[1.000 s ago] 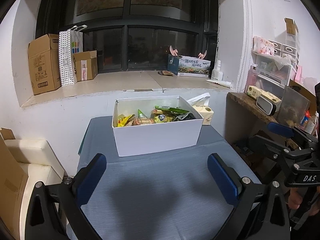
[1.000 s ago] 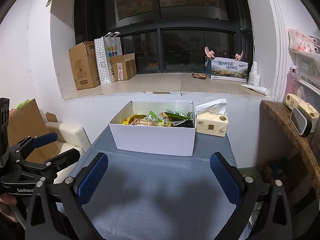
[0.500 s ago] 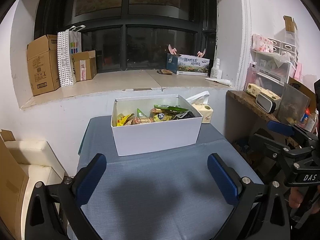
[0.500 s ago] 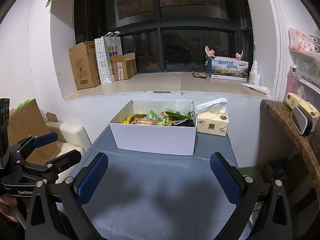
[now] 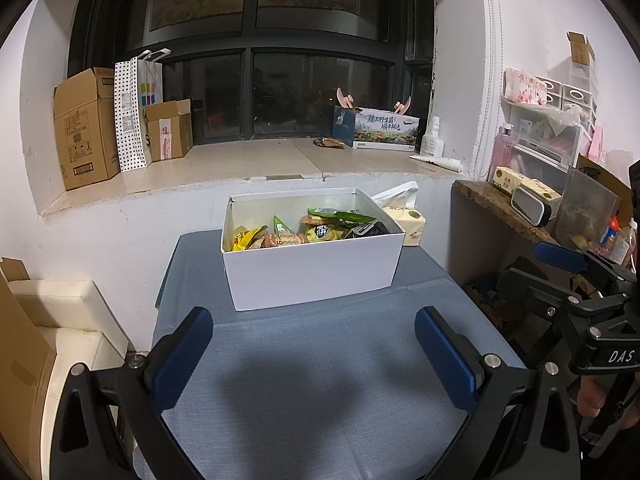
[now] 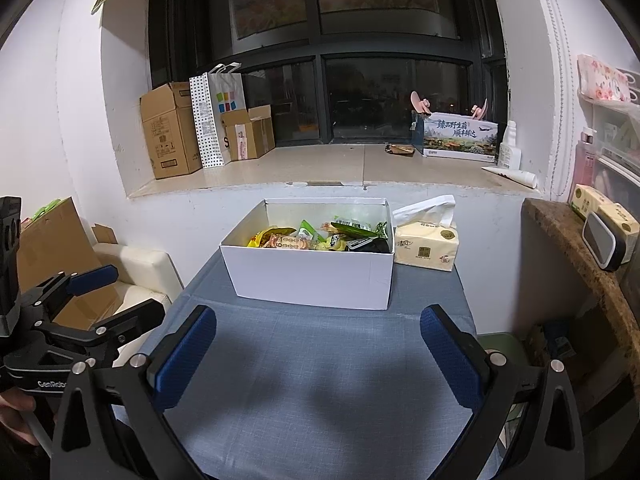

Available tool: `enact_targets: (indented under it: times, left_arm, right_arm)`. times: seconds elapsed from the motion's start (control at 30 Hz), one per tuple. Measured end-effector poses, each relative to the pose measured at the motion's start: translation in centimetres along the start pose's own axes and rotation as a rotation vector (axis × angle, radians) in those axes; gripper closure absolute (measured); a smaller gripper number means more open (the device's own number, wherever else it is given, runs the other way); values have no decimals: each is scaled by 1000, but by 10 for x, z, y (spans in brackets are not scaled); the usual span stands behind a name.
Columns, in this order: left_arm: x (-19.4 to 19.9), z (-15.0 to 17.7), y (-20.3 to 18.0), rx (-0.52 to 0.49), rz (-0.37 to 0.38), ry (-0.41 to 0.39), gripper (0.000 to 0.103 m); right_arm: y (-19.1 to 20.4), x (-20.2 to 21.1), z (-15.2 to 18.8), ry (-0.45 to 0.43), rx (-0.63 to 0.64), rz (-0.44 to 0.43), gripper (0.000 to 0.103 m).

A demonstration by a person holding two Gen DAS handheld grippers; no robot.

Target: Organize snacks

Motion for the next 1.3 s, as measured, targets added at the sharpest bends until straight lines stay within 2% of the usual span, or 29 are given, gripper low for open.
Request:
enact_targets:
  times: [1.3]
  left_arm:
    - [1,0,3,6,-6,0,0]
  right_arm:
    - [4,-3,7,23,-2,-7,0]
Point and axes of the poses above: each gripper's, at about its wrist camera, not at the fingertips, and x roughly against the way its jaws point, y to its left, z to its underside, the point moved 8 cm from there along -x, roughly the way its jaws point, and after that the axes turned 12 degrees about -y, right-handed, at the moved point
